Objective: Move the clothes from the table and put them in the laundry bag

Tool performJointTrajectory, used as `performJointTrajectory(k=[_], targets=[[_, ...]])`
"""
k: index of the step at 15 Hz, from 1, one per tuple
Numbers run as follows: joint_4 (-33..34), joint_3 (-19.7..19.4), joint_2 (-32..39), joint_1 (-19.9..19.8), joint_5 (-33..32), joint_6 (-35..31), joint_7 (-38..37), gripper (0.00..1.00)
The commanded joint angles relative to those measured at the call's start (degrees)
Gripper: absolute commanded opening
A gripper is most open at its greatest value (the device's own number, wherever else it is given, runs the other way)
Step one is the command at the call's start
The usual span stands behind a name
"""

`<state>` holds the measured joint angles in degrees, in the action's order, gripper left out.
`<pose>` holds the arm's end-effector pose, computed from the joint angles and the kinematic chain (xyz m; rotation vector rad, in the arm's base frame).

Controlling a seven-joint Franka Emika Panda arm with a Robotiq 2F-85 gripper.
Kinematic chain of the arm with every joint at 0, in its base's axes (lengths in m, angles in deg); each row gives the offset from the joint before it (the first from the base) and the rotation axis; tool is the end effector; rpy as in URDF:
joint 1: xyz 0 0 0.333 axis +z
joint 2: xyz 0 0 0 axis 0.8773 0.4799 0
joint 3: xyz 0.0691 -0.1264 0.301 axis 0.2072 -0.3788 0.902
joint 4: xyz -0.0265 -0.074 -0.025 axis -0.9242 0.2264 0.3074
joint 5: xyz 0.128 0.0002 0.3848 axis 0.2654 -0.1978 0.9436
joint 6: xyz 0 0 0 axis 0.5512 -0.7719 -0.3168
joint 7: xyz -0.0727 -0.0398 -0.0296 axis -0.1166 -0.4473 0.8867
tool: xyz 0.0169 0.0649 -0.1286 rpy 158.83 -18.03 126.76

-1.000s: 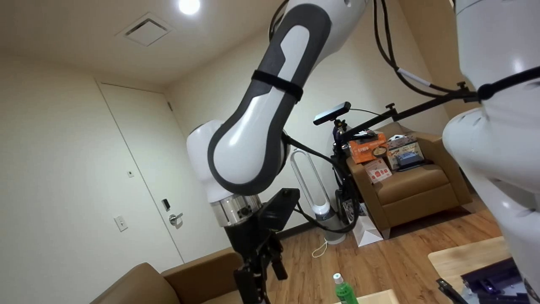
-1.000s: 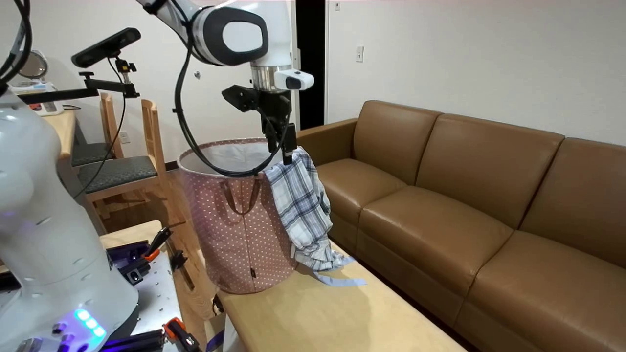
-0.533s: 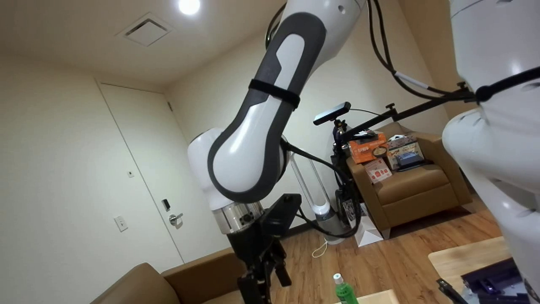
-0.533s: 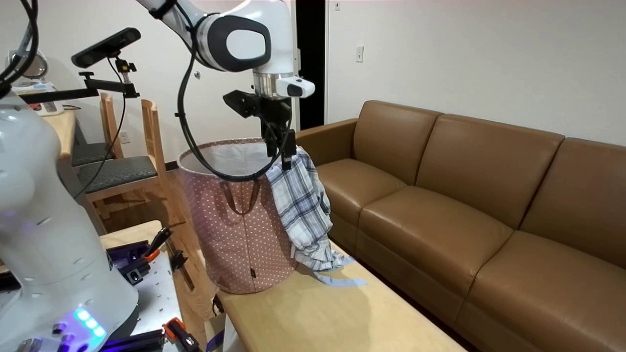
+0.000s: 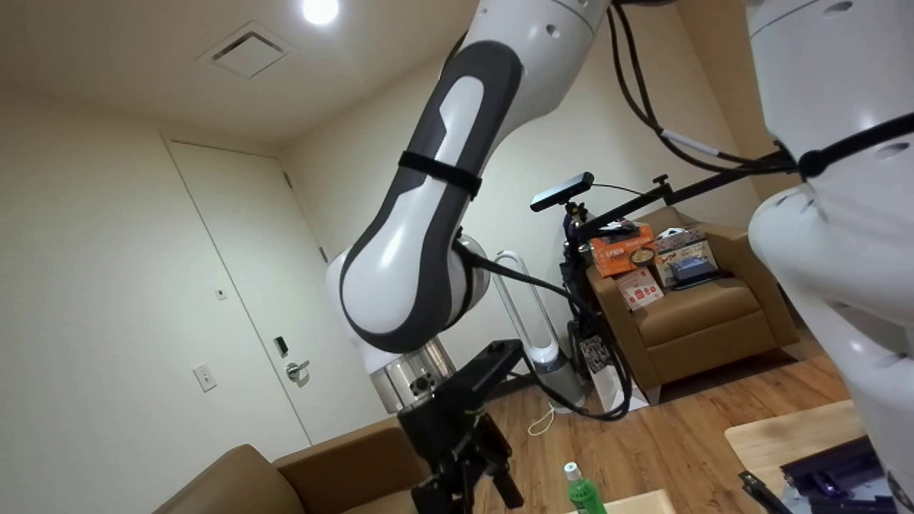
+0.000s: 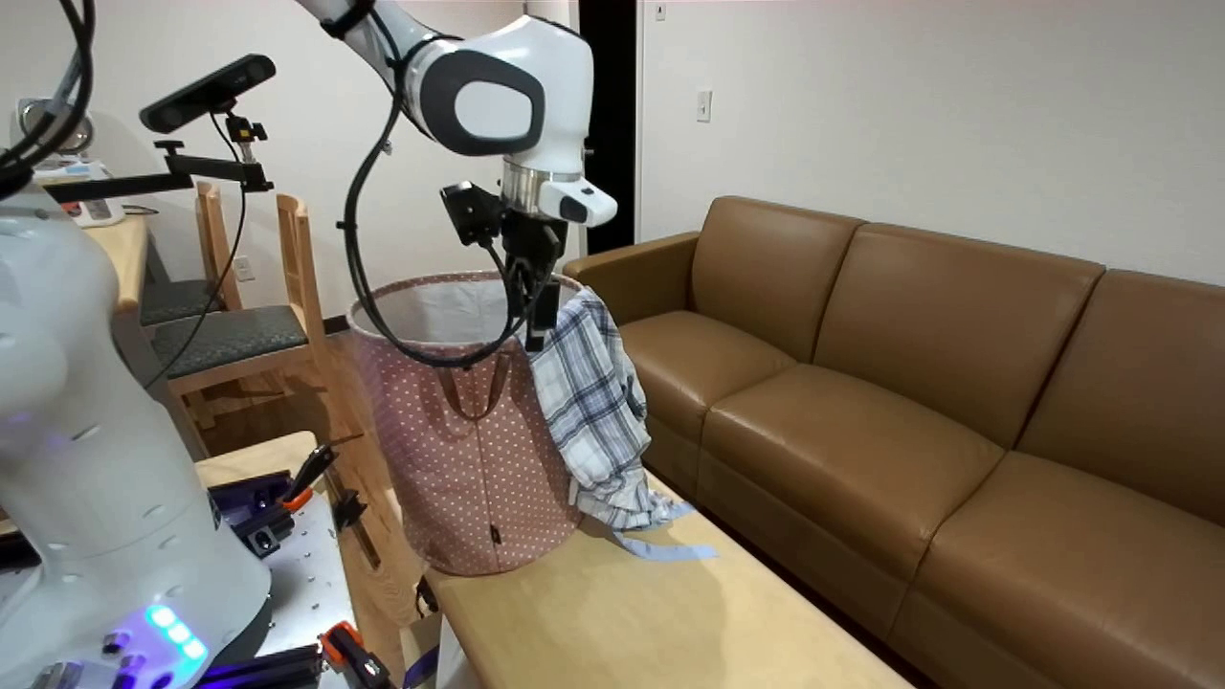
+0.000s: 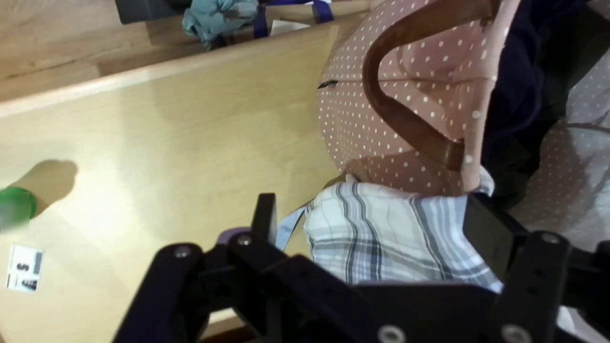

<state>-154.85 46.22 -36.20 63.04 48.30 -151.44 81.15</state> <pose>0.4322 0.0305 0.3100 -3.0025 0.2947 0.2322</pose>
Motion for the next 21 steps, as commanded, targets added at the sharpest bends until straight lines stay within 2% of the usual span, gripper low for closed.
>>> performJointTrajectory(k=[1, 4, 5, 8, 10, 14, 19, 20, 21], targets=[[1.38, -0.94, 6.51, -0.98, 4.93, -0.02, -3.96, 1.0], [1.08, -1.87, 9.79, -1.64, 9.1, -1.63, -7.49, 1.0], [0.2, -1.53, 7.63, -1.33, 6.02, -1.2, -5.27, 1.0], [0.59, -2.04, 9.67, -1.52, 7.85, -1.35, -6.04, 1.0], [1.31, -2.23, 9.24, -1.64, 13.85, 0.44, -9.55, 1.0], [1.65, -1.99, 10.04, -1.47, 19.59, -1.07, -17.84, 1.0], [3.22, -2.83, 13.15, -2.27, 24.38, 0.75, -26.43, 1.0], [1.27, -2.55, 10.56, -1.99, 22.06, -0.88, -23.43, 1.0], [1.46, -2.71, 11.17, -2.06, 22.57, -0.72, -24.39, 1.0]])
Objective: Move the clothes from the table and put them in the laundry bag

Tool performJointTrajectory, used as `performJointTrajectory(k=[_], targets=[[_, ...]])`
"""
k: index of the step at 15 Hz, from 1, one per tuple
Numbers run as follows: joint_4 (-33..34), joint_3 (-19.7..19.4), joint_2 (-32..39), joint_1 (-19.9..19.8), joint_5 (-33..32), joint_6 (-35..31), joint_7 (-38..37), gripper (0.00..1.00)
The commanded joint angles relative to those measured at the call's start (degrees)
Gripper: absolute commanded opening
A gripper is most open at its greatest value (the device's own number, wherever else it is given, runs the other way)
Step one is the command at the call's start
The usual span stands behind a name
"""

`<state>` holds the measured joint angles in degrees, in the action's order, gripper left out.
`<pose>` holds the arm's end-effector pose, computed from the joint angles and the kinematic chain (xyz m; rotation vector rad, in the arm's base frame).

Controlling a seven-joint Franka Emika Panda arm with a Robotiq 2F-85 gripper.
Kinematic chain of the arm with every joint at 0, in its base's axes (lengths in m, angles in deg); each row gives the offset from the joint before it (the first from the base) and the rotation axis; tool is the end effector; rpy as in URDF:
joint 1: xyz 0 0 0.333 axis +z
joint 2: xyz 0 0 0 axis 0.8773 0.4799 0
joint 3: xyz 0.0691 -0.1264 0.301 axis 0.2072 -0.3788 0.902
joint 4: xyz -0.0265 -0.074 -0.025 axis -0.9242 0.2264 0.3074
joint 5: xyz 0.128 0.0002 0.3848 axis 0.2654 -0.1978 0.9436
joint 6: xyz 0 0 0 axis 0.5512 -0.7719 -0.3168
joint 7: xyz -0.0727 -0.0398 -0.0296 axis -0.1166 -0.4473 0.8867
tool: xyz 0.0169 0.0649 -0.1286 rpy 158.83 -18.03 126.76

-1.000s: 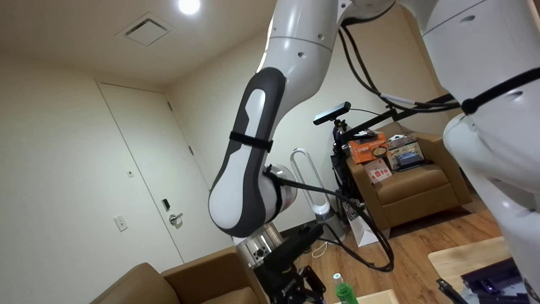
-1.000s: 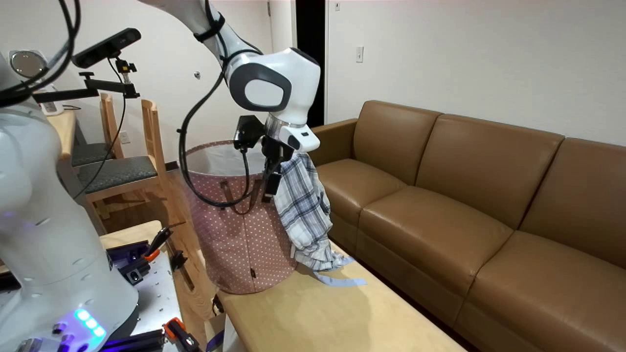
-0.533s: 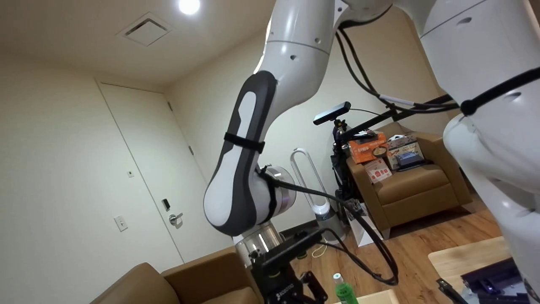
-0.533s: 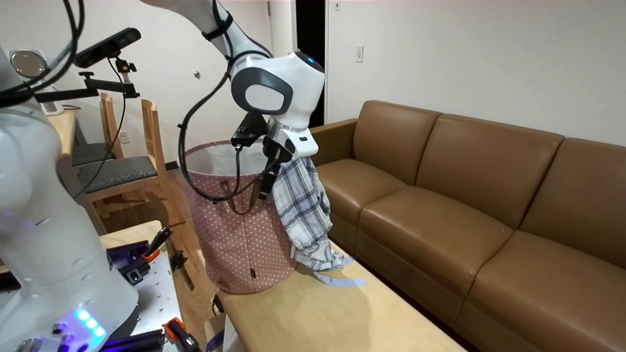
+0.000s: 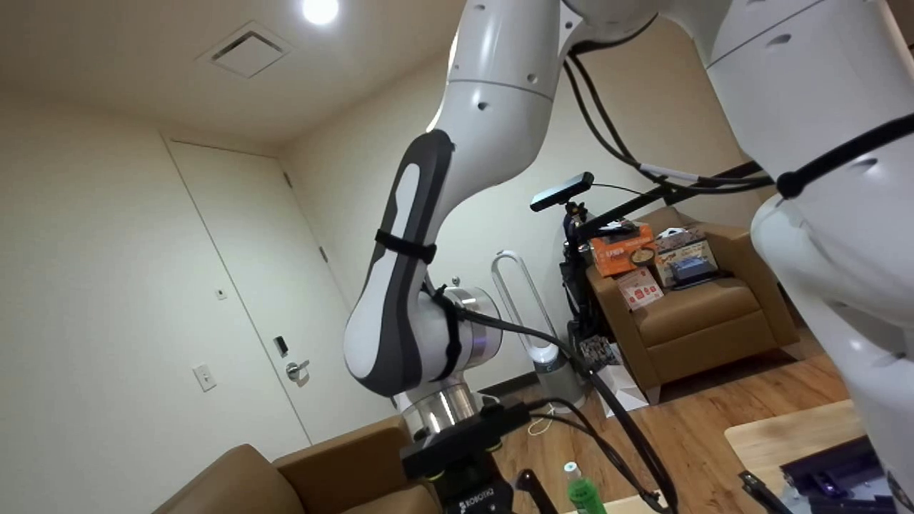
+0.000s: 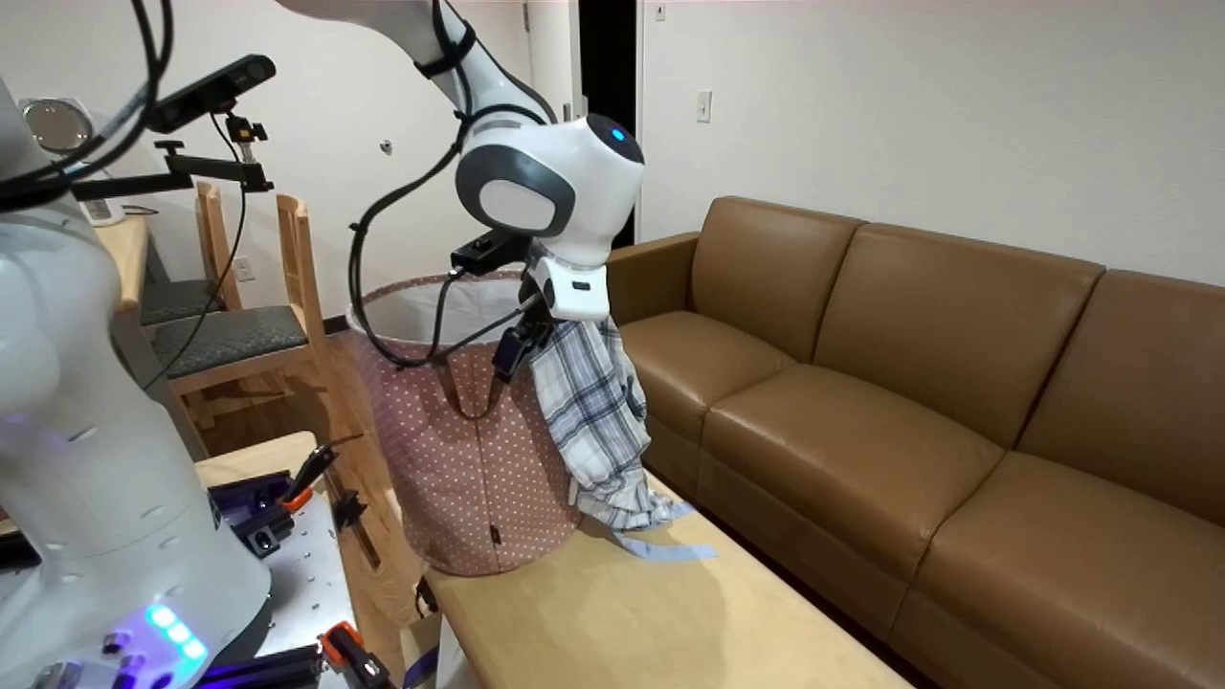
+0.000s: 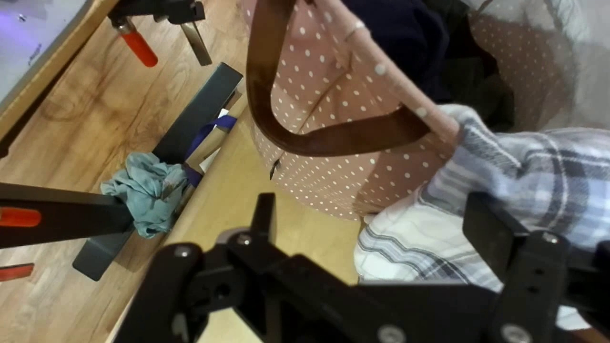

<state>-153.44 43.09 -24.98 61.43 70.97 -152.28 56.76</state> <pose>0.4420 0.0184 0.2408 -2.4355 1.3323 0.5434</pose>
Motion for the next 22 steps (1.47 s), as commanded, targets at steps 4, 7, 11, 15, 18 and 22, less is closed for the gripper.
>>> performJointTrajectory(k=[4, 7, 11, 15, 18, 22], targets=[[0.92, 0.29, 1.49, -0.42, 0.44, 0.15, -0.97, 1.0], [1.12, -0.01, 1.99, -0.99, 10.19, -0.61, 0.87, 1.0], [1.1, -0.31, 4.25, -1.02, 20.77, -5.13, 2.35, 1.0], [1.95, -0.62, 8.76, -1.35, 28.42, -5.9, 6.91, 1.0], [2.95, -0.77, 11.51, -2.89, 36.23, -1.1, 18.1, 1.0], [5.35, -1.57, 15.67, -4.69, 39.4, 7.29, 27.6, 1.0]])
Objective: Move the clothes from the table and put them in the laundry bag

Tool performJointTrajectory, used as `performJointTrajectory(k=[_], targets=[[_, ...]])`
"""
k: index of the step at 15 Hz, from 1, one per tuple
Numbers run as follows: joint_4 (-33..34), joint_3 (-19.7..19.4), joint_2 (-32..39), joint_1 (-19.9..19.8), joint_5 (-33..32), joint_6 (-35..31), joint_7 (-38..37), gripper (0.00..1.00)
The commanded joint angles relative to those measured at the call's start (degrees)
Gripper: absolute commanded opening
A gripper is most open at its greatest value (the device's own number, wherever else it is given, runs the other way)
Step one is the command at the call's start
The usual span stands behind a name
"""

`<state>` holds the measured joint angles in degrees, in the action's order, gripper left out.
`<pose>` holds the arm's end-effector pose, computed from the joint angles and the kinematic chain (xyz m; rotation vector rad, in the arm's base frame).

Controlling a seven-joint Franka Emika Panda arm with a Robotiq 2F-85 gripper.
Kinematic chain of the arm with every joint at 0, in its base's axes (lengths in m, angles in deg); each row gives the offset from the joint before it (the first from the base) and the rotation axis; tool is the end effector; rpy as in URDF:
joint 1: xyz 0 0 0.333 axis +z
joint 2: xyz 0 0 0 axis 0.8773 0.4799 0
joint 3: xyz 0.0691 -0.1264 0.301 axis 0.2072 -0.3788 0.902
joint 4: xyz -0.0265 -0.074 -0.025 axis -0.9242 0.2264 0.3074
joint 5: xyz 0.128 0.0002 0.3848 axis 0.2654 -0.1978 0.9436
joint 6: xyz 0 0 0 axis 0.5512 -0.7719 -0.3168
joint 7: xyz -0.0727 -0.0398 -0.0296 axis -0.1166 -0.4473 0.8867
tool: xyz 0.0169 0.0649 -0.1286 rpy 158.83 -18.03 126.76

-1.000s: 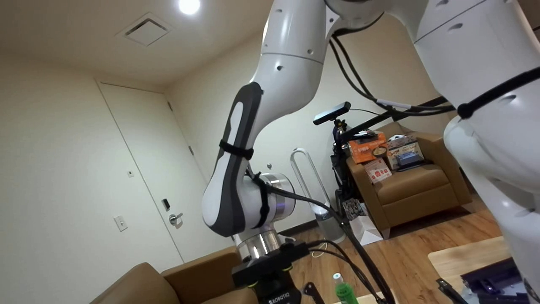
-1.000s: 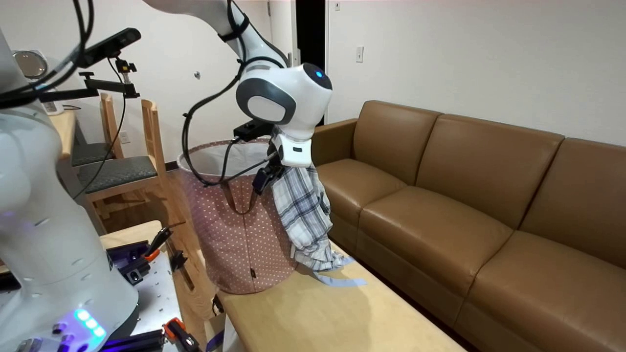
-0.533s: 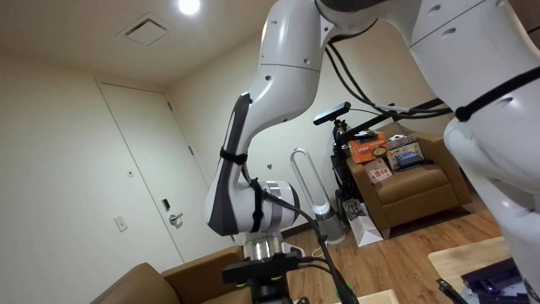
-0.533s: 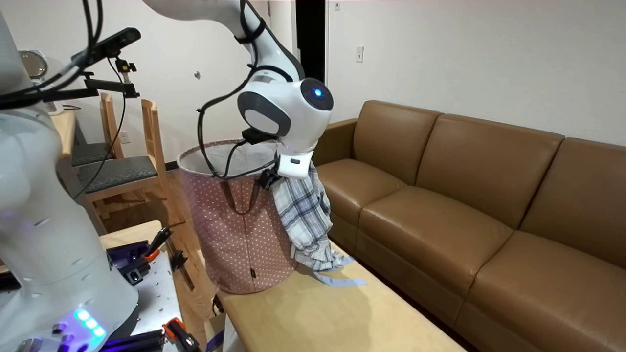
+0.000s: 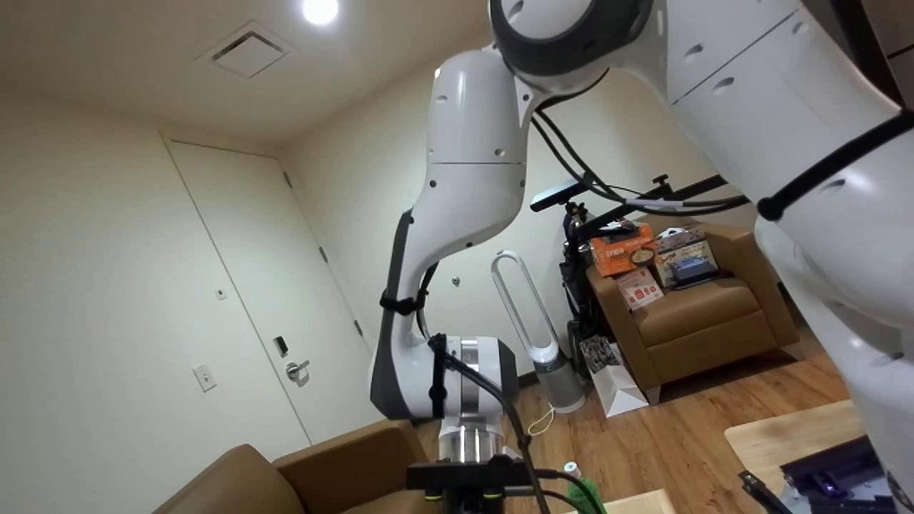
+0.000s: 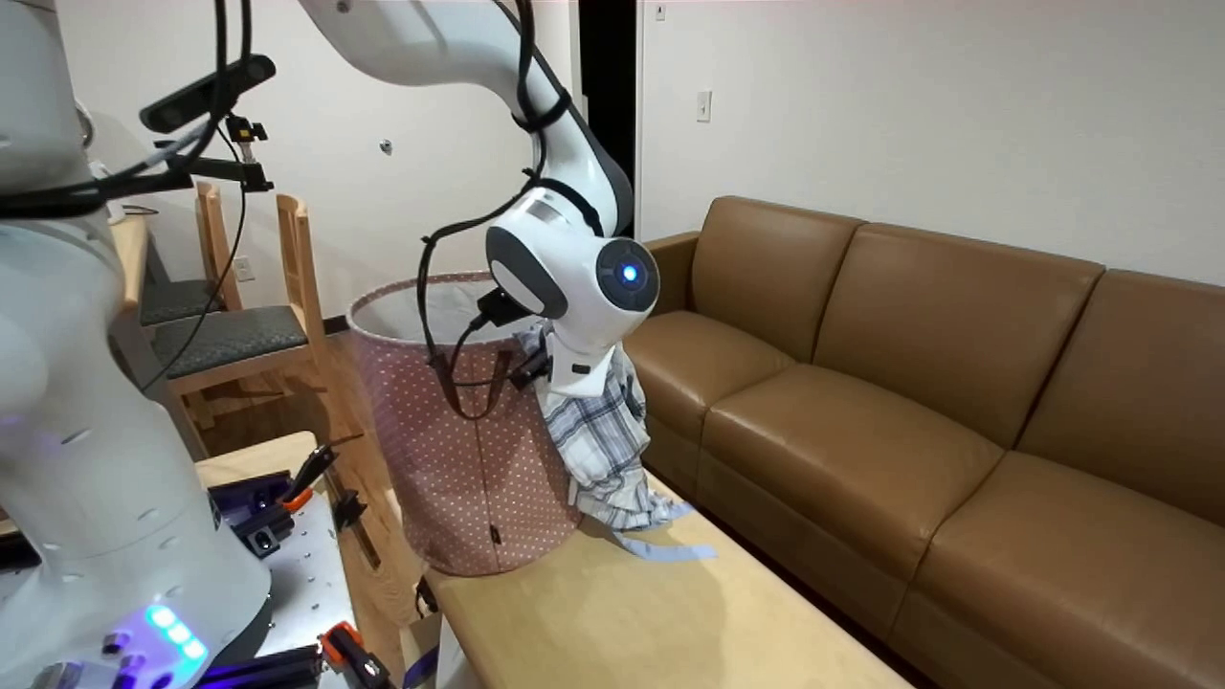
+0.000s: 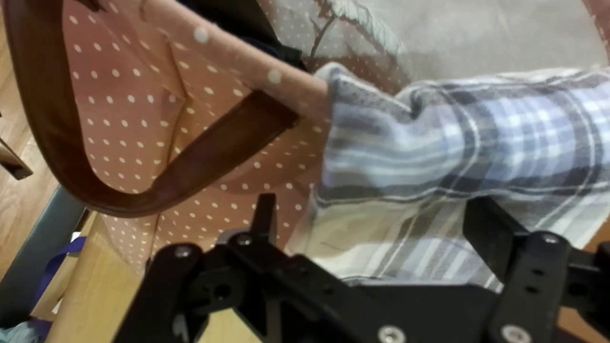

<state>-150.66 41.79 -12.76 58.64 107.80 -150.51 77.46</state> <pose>0.4655 0.0141 0.1781 -1.8700 1.3916 0.5533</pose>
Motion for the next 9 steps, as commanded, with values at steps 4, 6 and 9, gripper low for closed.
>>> performJointTrajectory(k=[4, 6, 9], targets=[[5.76, -1.6, 7.81, -3.57, 0.94, 13.6, 11.74, 1.0], [7.18, -2.1, 9.79, -3.89, 0.41, 16.47, 11.97, 0.99], [9.02, -2.69, 12.02, -4.08, 0.24, 19.18, 11.45, 0.71]])
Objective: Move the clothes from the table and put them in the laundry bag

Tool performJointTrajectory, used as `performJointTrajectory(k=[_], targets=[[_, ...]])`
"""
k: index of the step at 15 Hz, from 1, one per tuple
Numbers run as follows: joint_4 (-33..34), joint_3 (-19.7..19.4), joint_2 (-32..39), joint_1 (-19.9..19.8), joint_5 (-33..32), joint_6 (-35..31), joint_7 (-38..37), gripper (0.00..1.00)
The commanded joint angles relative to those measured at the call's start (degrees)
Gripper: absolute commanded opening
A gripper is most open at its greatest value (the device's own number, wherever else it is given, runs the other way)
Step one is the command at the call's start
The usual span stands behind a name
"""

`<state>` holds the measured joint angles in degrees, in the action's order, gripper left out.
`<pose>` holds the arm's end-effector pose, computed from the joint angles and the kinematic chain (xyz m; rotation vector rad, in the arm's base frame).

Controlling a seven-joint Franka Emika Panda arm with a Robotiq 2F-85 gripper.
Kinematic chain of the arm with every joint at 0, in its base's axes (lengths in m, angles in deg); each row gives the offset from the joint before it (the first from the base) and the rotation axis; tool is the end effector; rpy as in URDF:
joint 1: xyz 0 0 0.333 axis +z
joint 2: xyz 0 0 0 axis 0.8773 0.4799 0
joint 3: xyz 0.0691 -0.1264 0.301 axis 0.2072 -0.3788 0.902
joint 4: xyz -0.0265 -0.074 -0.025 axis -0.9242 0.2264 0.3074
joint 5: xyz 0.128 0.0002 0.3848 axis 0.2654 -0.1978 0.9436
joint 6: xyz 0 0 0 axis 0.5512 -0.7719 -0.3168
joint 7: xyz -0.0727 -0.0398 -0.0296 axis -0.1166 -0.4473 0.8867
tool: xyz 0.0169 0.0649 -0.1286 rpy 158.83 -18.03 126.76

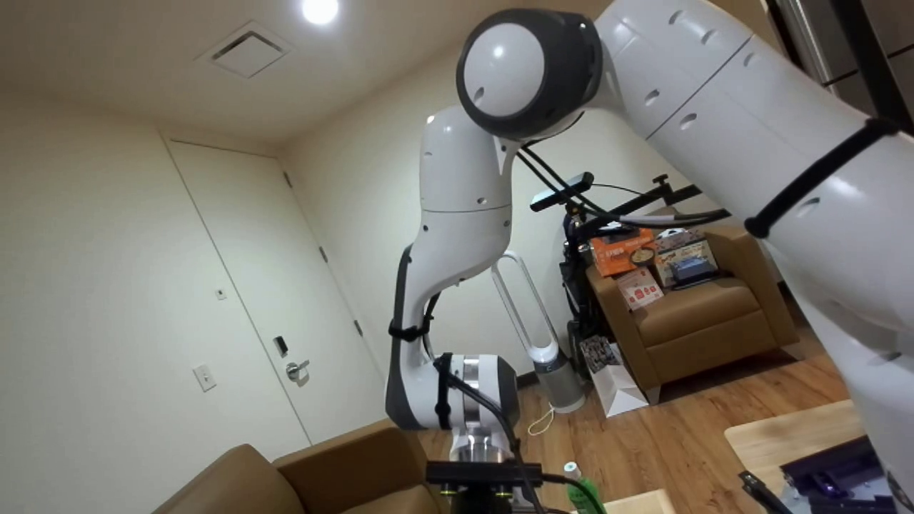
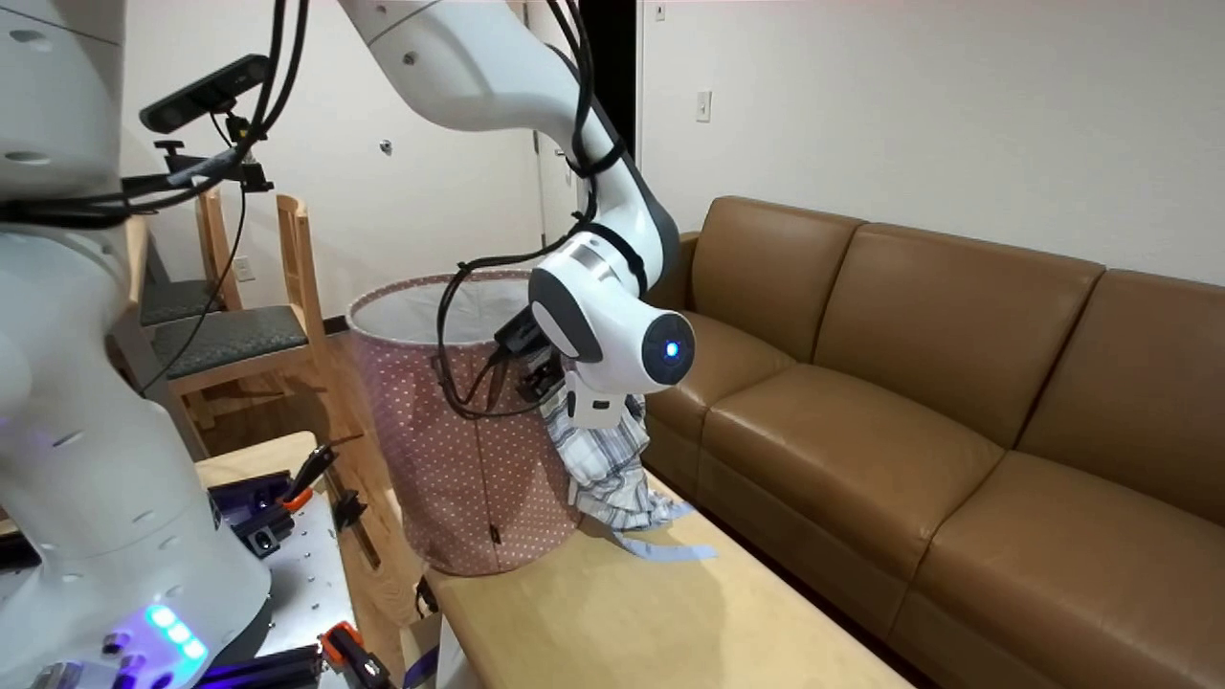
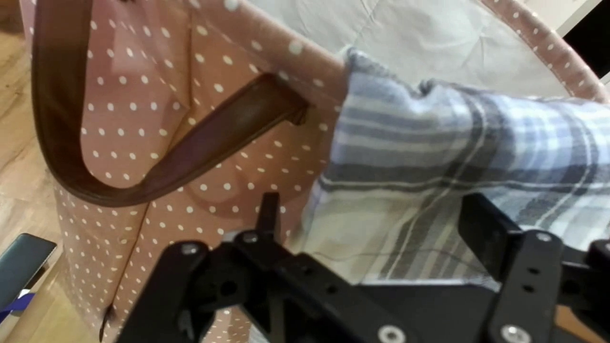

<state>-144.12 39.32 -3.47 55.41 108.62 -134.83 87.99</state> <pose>0.4747 0.0012 0.1500 -1.7730 1.1579 0.6866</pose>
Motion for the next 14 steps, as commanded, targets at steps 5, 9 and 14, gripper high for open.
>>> performJointTrajectory(k=[5, 9, 14], targets=[[4.14, -1.02, 4.61, -0.74, -0.54, 4.97, 0.71, 0.38], [4.28, -1.34, 4.86, -0.84, -0.45, 4.88, 0.83, 0.12], [3.75, -2.22, 3.99, -0.99, -0.46, 4.32, 0.24, 0.0]])
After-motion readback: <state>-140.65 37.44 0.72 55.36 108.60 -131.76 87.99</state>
